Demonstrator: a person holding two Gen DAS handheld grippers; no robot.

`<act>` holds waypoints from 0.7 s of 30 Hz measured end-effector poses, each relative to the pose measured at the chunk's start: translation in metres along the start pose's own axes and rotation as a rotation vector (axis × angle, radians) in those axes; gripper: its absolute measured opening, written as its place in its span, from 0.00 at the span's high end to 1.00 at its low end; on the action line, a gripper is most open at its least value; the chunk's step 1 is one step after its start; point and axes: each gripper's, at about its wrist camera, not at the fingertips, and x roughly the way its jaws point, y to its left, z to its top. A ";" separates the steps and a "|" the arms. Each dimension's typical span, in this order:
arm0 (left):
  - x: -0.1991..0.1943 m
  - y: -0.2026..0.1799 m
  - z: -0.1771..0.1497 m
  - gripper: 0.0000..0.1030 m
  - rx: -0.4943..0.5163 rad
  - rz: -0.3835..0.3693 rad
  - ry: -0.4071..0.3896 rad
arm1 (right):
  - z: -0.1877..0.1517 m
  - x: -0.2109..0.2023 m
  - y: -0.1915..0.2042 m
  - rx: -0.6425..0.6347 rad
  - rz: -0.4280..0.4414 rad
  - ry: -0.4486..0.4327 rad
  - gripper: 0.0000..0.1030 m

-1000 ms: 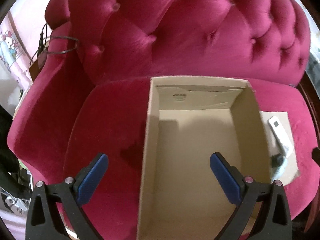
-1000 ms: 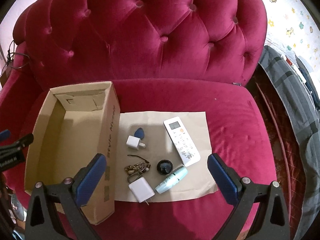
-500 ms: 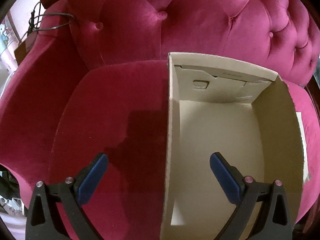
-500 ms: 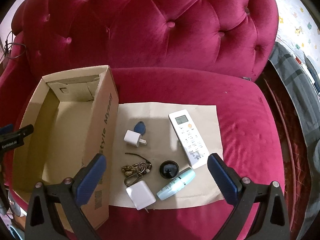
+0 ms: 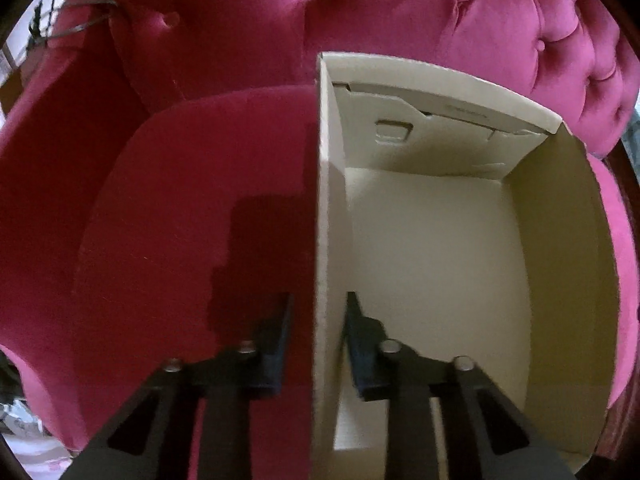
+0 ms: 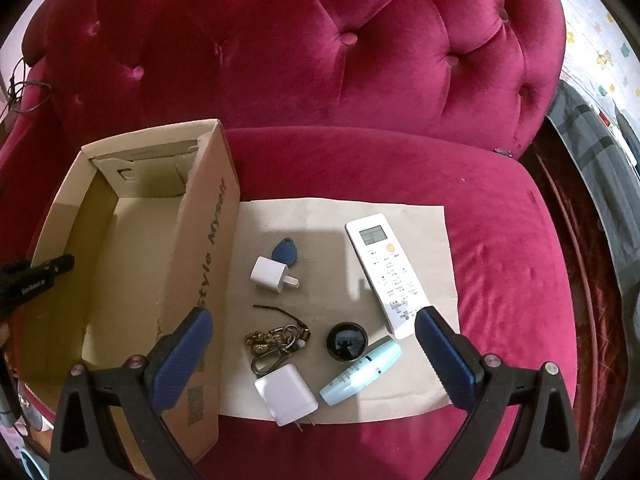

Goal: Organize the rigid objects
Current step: 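Lower the left gripper onto the box side wall and clamp it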

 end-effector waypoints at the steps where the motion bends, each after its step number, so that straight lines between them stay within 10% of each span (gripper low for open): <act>1: 0.001 0.000 0.000 0.85 0.001 -0.011 0.003 | 0.000 0.000 0.000 0.000 -0.001 -0.001 0.00; 21: 0.003 -0.005 -0.003 0.86 0.026 0.020 -0.027 | 0.003 0.012 -0.031 0.067 -0.025 0.010 0.00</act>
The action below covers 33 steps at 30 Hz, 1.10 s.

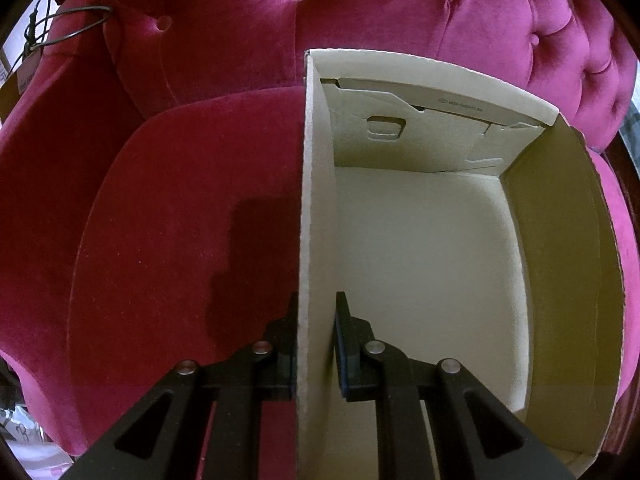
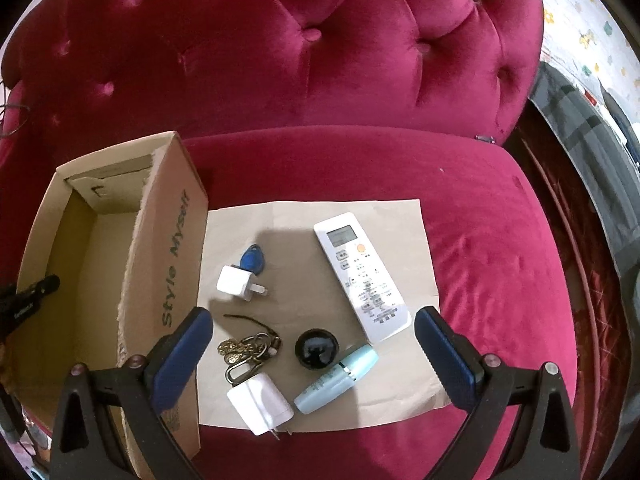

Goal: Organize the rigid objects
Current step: 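Lower the left gripper onto the box side wall and clamp it, then grasp the white AC remote with the right gripper while left holds box wall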

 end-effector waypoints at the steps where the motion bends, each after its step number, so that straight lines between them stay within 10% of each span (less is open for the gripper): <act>1: 0.000 0.000 0.000 0.86 0.002 0.000 0.005 | 0.001 0.002 -0.002 0.002 -0.001 0.006 0.00; 33: -0.001 0.002 -0.002 0.86 0.004 0.000 0.005 | 0.025 0.117 -0.048 -0.106 -0.010 0.132 0.05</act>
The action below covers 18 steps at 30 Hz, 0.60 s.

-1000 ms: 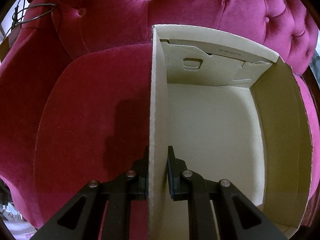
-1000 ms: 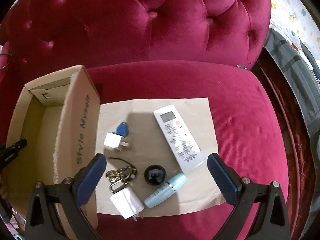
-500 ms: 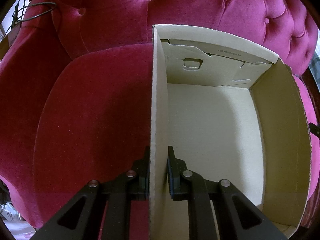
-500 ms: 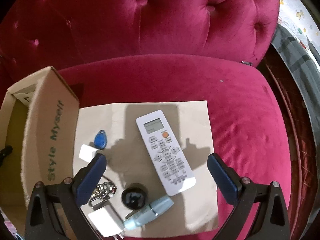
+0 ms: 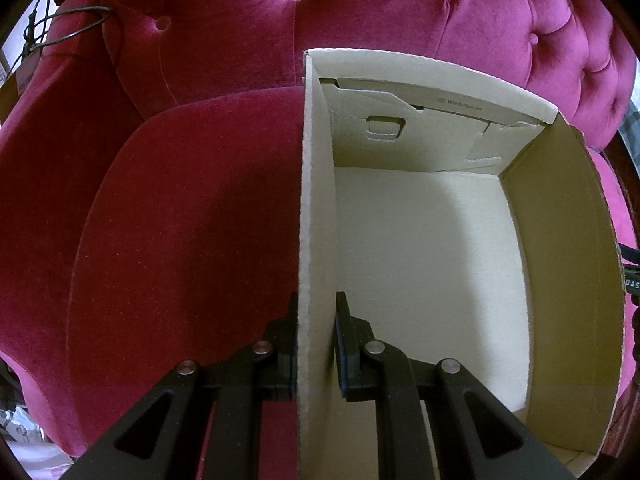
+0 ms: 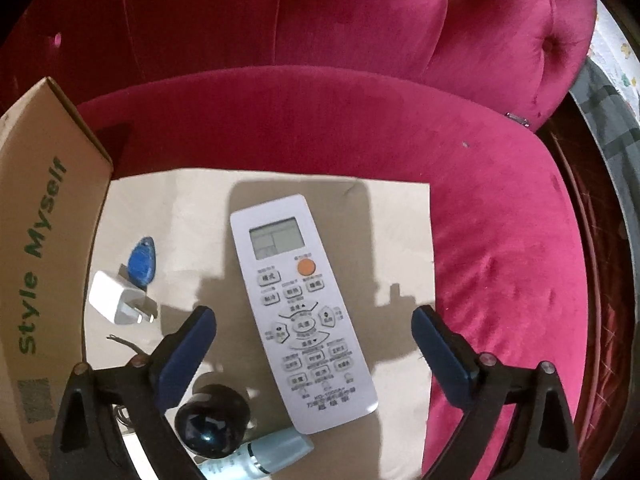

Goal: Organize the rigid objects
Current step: 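Grasp the white AC remote with the right gripper while left holds box wall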

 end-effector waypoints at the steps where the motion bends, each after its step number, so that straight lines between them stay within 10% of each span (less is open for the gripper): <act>1: 0.000 0.000 0.000 0.86 0.002 0.001 0.000 | 0.000 0.001 -0.001 0.002 0.007 0.006 0.06; 9: -0.001 0.000 0.000 0.86 -0.003 -0.005 0.000 | -0.002 0.015 -0.010 0.022 0.072 0.075 0.46; 18: 0.000 0.002 0.001 0.86 -0.004 -0.007 0.002 | -0.007 0.008 -0.022 0.043 0.089 0.060 0.51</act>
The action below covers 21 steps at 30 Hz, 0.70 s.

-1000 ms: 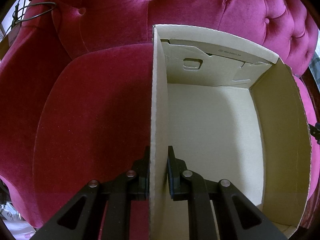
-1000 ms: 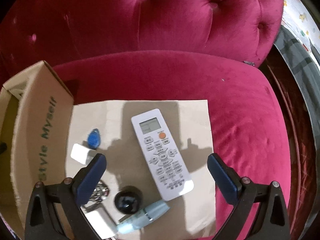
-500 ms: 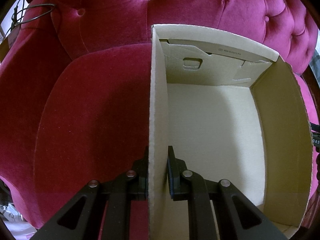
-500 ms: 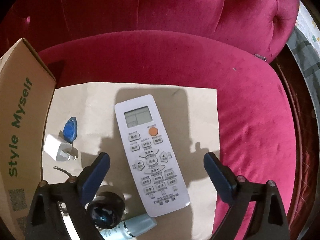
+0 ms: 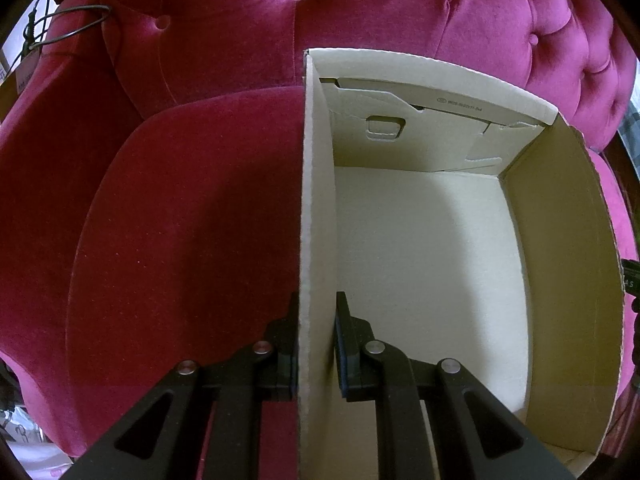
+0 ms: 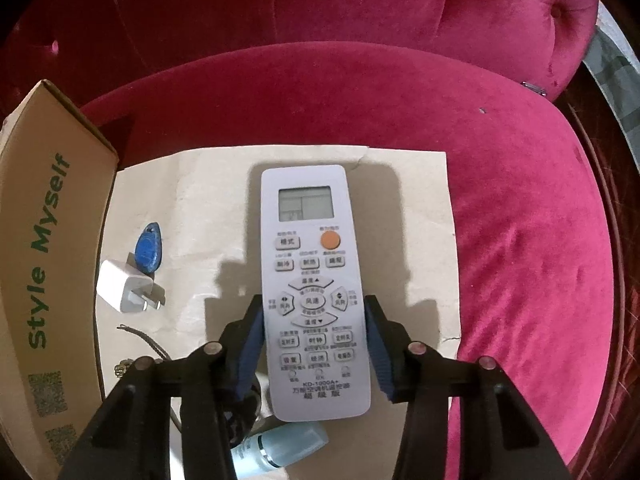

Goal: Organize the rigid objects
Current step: 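Grasp the white AC remote with the right gripper while left holds box wall, then carry the remote into the box and open the right gripper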

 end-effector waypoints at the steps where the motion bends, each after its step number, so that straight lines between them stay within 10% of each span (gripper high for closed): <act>1: 0.000 0.000 0.000 0.86 0.000 0.001 0.000 | 0.000 0.000 0.000 0.001 -0.005 -0.002 0.51; 21: 0.000 -0.002 -0.001 0.86 0.007 0.008 0.000 | -0.005 -0.041 0.015 0.011 -0.044 -0.055 0.52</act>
